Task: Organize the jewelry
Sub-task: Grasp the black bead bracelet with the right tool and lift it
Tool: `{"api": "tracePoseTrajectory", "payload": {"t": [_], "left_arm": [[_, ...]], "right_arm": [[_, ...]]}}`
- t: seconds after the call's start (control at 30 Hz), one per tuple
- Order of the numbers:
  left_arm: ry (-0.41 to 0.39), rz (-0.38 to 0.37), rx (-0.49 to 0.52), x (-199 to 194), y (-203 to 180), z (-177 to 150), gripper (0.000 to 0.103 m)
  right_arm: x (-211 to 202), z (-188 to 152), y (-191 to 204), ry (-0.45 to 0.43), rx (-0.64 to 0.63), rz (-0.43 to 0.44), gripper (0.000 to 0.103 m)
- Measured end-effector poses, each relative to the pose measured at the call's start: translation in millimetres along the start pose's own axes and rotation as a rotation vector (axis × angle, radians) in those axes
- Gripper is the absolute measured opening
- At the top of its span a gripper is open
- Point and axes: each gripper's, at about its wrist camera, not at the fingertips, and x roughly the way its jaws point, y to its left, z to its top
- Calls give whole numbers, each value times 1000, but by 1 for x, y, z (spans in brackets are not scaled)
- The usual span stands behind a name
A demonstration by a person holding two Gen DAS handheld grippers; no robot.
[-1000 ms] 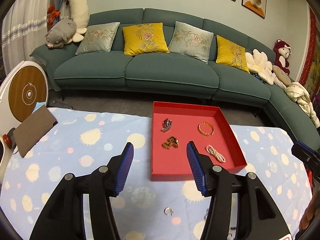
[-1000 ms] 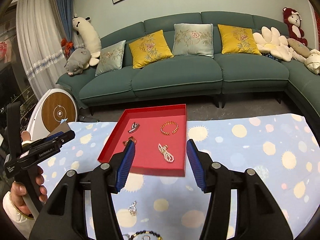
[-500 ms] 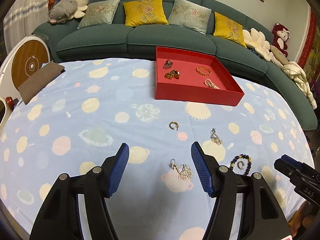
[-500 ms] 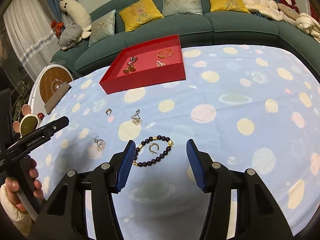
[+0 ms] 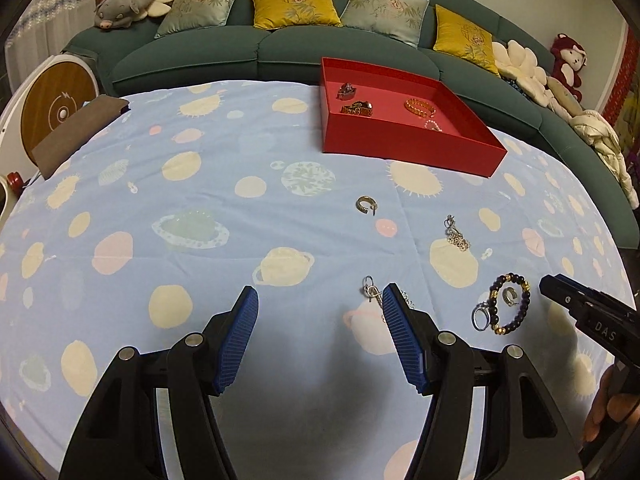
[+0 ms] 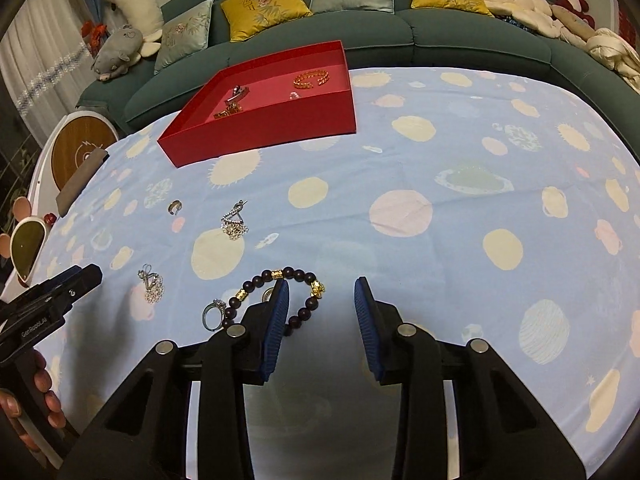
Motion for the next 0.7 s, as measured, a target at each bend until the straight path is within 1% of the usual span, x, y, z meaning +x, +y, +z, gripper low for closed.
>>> {"api": "tracePoseTrajectory", "payload": {"t": [0.1, 0.23, 0.37, 0.47, 0.5, 0.53, 0.63, 0.7], "left_arm": [[13, 2, 15, 5, -3, -3, 62], [28, -7, 29, 10, -7, -6, 62], [39, -13, 36, 14, -10, -7, 62], [40, -17, 37, 16, -12, -7, 62], [41, -18, 37, 17, -13, -7, 62], [40, -18, 39, 18, -13, -7, 62], [40, -20, 43, 20, -15, -6, 62], [43, -21, 43, 21, -16, -7, 62]], "right_arm": [[13, 0, 3, 28, -8, 0, 30], [23, -3, 7, 55, -26, -10, 29], [25, -5, 11, 51, -54, -30, 28], [26, -6, 16, 42, -94, -60, 18], [26, -7, 17, 41, -103, -62, 14], [26, -7, 18, 40, -107, -61, 11], [26, -6, 18, 40, -110, -58, 7], [25, -6, 17, 39, -103, -52, 7]]}}
